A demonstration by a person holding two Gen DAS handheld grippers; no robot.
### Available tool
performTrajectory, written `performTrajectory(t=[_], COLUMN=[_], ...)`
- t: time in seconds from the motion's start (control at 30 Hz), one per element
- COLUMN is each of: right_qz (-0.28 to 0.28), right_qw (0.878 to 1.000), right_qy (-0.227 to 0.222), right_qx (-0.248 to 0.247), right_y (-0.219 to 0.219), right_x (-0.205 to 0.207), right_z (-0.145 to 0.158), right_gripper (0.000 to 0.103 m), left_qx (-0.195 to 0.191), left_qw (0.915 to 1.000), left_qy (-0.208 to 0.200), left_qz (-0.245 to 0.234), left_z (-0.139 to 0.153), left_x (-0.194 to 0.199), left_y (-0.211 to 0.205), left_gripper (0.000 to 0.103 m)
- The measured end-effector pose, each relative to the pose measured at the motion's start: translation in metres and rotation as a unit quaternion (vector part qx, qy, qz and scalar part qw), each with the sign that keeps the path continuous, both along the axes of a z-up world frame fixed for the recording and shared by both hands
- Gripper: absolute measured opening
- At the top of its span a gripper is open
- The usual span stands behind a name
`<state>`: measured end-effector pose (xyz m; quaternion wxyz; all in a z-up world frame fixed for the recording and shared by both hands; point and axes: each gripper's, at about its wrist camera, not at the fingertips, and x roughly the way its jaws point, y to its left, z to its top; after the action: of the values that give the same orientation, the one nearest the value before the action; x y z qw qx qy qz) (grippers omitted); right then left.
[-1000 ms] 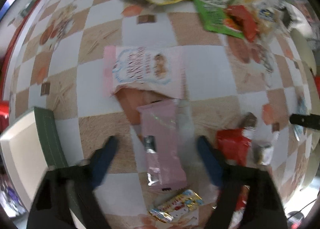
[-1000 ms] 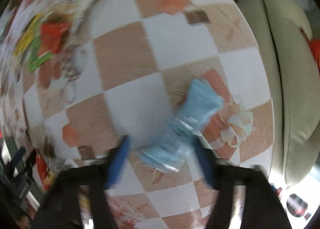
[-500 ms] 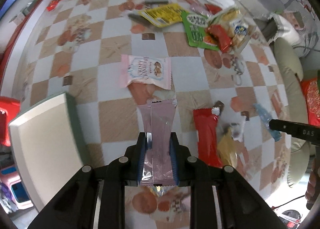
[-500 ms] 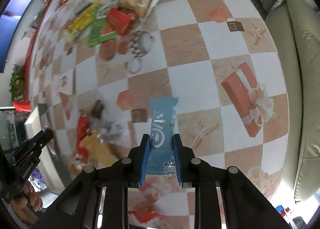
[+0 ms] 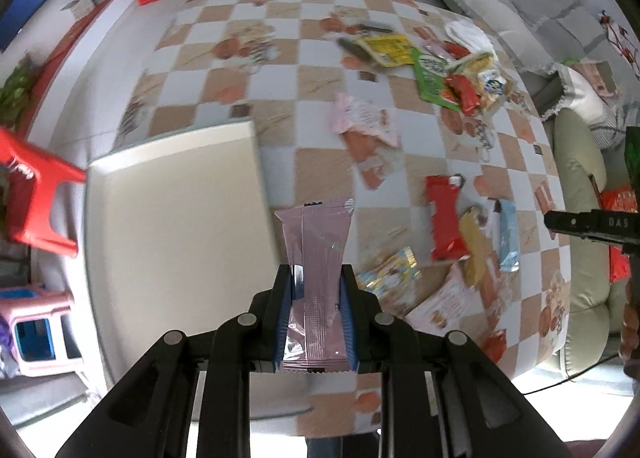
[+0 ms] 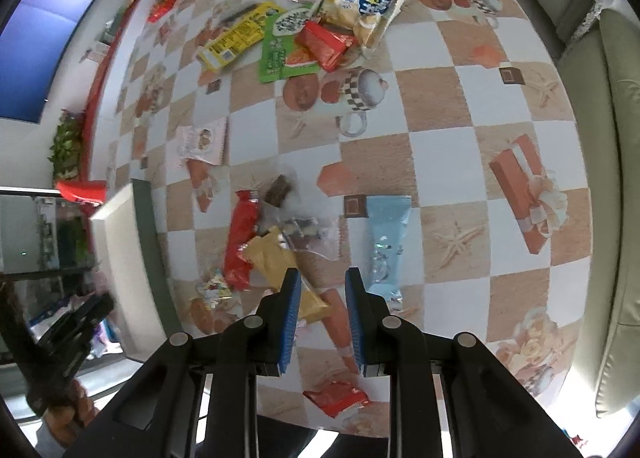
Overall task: Organize snacks
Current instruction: 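Carry both bars to the white tray and open both tools to release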
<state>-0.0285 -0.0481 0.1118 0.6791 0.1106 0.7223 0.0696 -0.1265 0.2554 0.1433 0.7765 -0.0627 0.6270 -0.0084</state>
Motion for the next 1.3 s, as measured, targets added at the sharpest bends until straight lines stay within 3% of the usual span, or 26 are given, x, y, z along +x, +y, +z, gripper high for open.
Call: performTrajectory(t=[0.07,0.13,0.27,0.33,0.4,0.5,0.73,0.87,1.07,1.3], right_qz=[-0.015,-0.010,0.035,0.036,0.029,0.059,0.024,0.040,0.129,0.253], right_qw=[0.999,0.998,0.995,0.993,0.992,0.989,0.999,0.998,0.987,0.961], right_qy=[0.027,0.040,0.047,0.061,0.076,0.062,0.041,0.027,0.035,0.056], right_qx=[-0.011,-0.045,-0.085,-0.091,-0.099,-0.119,-0.016,0.032,0.086,0.101], right_y=[-0.007,-0.009,0.002,0.006,0.008,0.020,0.021,0.049,0.139,0.249], right_x=[0.001,0.003,0.005,0.005,0.003,0.004,0.002,0.003,-0.019,-0.051], right_z=[-0.015,-0.030,-0.058,-0.072,-0.083,-0.076,-0.026,0.007,0.025,0.021], right_gripper=[0.033,0.083,0.082,0.062,0.049,0.025,0.025,0.025,0.025,0.025], left_qx=[0.003,0.006,0.021,0.031,0.042,0.049,0.050,0.042,0.035,0.044], left_qw=[0.9999,0.9995,0.9984,0.9977,0.9965,0.9948,0.9932,0.9939,0.9938,0.9920], left_qy=[0.004,0.006,0.009,0.013,0.020,0.030,0.037,0.035,0.037,0.054], left_qz=[0.013,0.030,0.051,0.060,0.069,0.084,0.099,0.096,0.099,0.106], left_z=[0.001,0.004,0.010,0.013,0.014,0.012,0.002,-0.003,-0.011,-0.025], left_x=[-0.009,-0.019,-0.033,-0.041,-0.051,-0.059,-0.061,-0.056,-0.051,-0.063], left_y=[0.012,0.026,0.044,0.053,0.062,0.072,0.078,0.077,0.083,0.098], left_gripper=[0.025,0.025,0.025,0.025,0.025,0.025,0.025,0.025,0.025,0.025])
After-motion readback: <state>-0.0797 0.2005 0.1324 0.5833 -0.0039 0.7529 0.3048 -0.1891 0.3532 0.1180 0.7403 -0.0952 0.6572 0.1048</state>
